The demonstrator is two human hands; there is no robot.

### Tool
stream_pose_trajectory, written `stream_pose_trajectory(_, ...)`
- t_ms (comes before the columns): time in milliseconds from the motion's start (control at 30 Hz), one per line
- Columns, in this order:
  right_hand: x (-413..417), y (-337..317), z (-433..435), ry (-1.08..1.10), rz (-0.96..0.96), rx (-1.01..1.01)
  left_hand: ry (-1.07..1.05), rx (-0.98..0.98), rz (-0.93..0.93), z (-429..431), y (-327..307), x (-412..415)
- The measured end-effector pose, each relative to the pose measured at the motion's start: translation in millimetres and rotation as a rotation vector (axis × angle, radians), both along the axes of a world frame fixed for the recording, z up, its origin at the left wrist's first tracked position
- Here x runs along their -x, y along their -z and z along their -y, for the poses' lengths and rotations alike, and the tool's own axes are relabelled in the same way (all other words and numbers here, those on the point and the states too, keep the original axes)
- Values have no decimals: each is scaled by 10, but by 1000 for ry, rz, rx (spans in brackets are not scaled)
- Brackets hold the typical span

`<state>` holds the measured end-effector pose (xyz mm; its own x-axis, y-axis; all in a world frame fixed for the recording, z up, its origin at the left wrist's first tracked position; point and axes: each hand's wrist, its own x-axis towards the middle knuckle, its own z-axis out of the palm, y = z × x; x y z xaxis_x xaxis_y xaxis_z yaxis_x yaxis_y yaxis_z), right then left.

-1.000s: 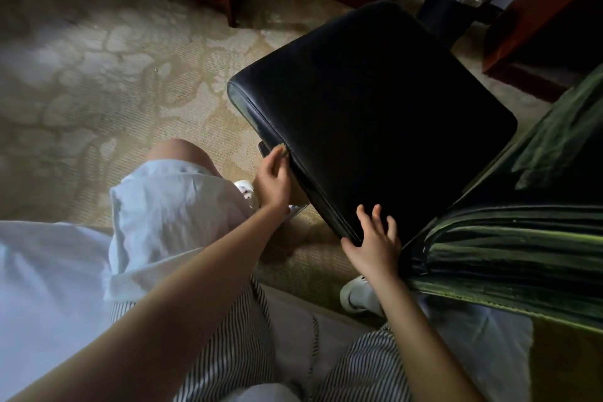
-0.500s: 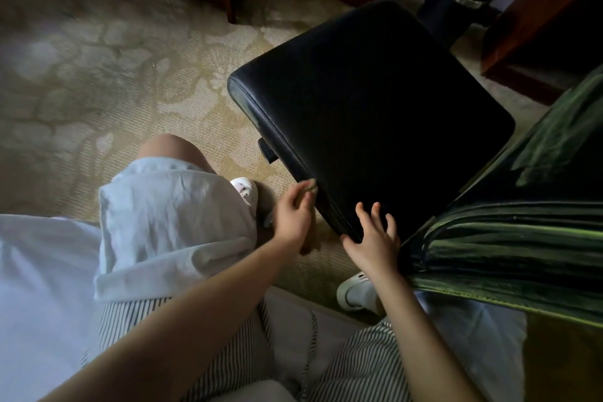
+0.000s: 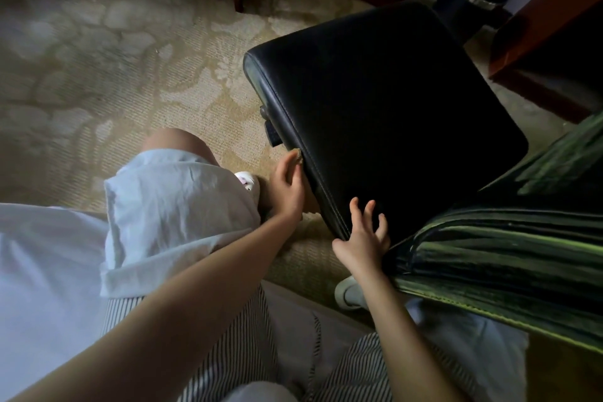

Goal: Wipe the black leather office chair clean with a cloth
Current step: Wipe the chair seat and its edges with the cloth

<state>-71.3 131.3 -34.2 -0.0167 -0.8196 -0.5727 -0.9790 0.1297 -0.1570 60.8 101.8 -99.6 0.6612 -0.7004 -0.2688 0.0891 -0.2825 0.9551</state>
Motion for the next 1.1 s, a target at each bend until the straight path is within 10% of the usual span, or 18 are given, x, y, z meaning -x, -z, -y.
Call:
stream_pose_trajectory(467,-394,-13,28,164,92,4,296,-86,-58,-764,124,386)
stream_pose_trajectory(767,-389,-35,-356,307,273,39,-73,-22,-32,-9,-145,-274)
stream_pose_trajectory(1100,-347,-141,-249,391,378,-60,214,81,240,-204,6,27)
